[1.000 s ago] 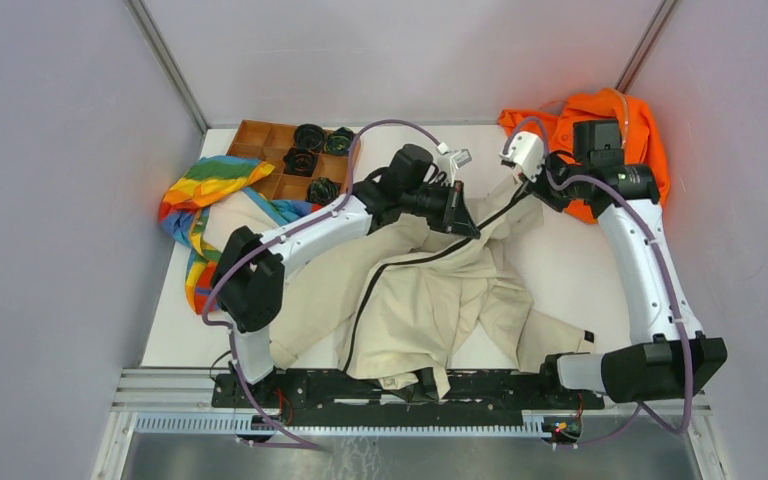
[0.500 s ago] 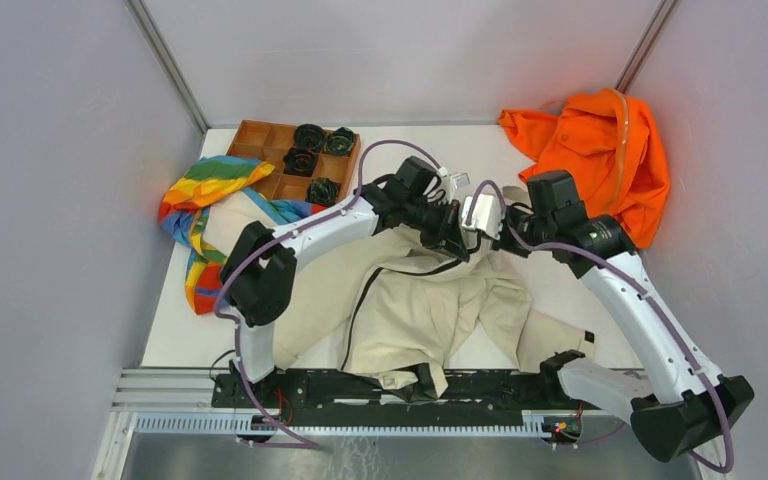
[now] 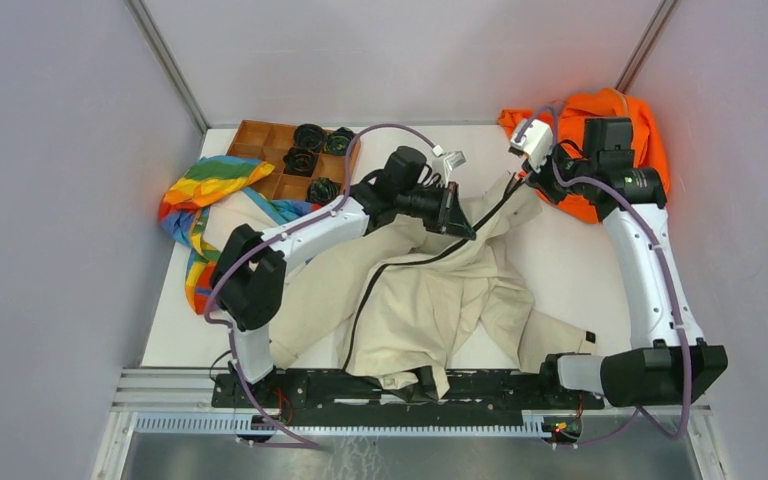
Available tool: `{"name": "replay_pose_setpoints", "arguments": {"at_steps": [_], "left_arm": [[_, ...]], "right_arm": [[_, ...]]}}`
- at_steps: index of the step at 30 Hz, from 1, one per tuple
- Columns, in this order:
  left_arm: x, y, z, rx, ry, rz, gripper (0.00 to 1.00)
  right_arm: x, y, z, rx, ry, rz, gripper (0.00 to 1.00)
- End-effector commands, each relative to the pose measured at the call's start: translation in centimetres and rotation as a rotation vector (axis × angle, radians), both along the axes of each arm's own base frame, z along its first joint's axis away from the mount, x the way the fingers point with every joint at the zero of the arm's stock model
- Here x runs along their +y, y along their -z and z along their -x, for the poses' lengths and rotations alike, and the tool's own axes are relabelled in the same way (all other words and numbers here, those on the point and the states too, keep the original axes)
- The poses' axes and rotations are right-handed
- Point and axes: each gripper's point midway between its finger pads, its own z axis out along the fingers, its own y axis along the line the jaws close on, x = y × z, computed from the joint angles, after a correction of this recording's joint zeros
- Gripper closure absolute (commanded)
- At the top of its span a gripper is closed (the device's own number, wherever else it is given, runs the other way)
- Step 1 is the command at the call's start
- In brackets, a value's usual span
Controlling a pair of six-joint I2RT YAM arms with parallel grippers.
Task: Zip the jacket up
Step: Zip the zipper on the jacket.
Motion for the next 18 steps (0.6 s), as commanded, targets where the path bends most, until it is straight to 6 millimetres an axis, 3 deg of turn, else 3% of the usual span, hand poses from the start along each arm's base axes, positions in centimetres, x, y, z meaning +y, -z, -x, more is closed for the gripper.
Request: {"name": "replay_pose_setpoints", "arguments": {"at_steps": [1, 4, 6, 9, 12, 15, 18], "left_arm": [[2.1, 2.9, 3.6, 0.182, 0.052, -0.112, 0.97], [1.5, 1.8, 3.0, 0.16, 0.038, -0.072, 0.87], [1.2, 0.6, 2.5, 0.127, 0.026, -0.038, 0.75], [1.7, -2.5, 1.2, 0.027, -0.03, 0.041, 0.53], [3.1, -6.5, -0.7, -0.103, -0.124, 0.176, 0.39], [4.8, -8.9, -1.7, -0.202, -0.198, 0.266, 0.22], [5.2, -11.1, -1.9, -0.282, -0.213, 0.337, 0.12]], "right_arm": [[-0.2, -4.0, 0.1, -0.212, -0.043, -0.022, 1.0], [3.7, -1.4, 4.4, -0.169, -0.245, -0.054, 1.0], [4.5, -0.1, 6.0, -0.158, -0.296, -0.051, 1.0], [4.6, 0.8, 7.2, -0.183, -0.345, -0.016, 1.0], [4.9, 1.2, 7.9, -0.239, -0.406, 0.015, 1.0], [5.5, 1.1, 8.6, -0.293, -0.473, 0.024, 1.0], [6.3, 1.1, 9.3, -0.326, -0.55, 0.025, 1.0]]}}
